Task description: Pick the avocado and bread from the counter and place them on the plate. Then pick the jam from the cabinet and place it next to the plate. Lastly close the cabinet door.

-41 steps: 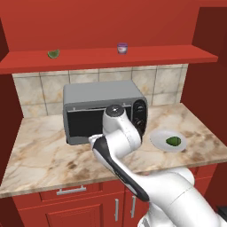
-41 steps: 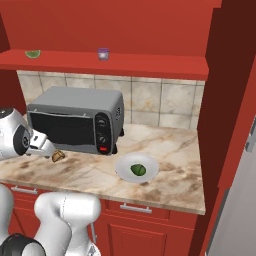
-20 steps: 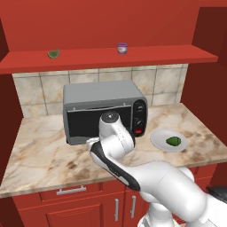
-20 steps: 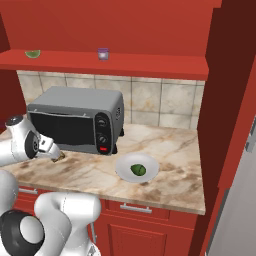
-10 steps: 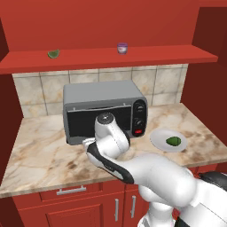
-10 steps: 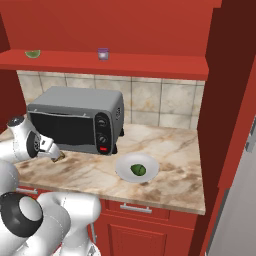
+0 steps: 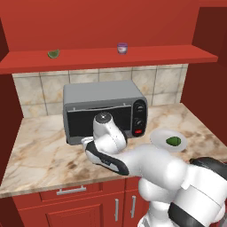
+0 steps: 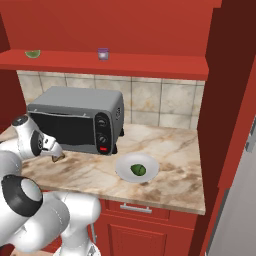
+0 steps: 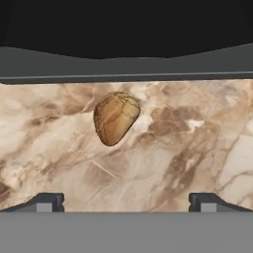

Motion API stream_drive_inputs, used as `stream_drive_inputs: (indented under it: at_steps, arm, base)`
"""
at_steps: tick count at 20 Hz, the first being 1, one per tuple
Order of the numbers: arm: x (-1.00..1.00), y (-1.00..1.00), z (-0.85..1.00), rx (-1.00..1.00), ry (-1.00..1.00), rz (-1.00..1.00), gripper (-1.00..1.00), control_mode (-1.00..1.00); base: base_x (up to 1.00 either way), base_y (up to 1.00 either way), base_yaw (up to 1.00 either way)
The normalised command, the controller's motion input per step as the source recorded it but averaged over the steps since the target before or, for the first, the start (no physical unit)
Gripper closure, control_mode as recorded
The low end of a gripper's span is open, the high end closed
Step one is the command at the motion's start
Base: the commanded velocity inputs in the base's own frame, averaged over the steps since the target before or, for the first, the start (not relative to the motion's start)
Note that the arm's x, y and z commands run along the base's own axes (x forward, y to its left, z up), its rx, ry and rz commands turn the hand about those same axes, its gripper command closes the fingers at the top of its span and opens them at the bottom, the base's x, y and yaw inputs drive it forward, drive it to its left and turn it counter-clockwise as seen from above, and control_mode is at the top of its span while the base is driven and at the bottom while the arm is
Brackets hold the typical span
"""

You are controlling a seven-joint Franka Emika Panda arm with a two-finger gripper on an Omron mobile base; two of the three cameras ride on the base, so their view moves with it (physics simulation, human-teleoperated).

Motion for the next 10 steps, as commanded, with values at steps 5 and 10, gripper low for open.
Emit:
stream_drive_inputs:
  at_steps: [5,10]
  arm:
    - [0.22,0.01,-0.09,0.00,0.00,0.00,-1.00,-1.00]
    - [0.12,0.02,-0.15,0.00,0.00,0.00,-1.00,-1.00]
  base:
    - [0.00,0.00,0.00]
    - [0.00,0.00,0.00]
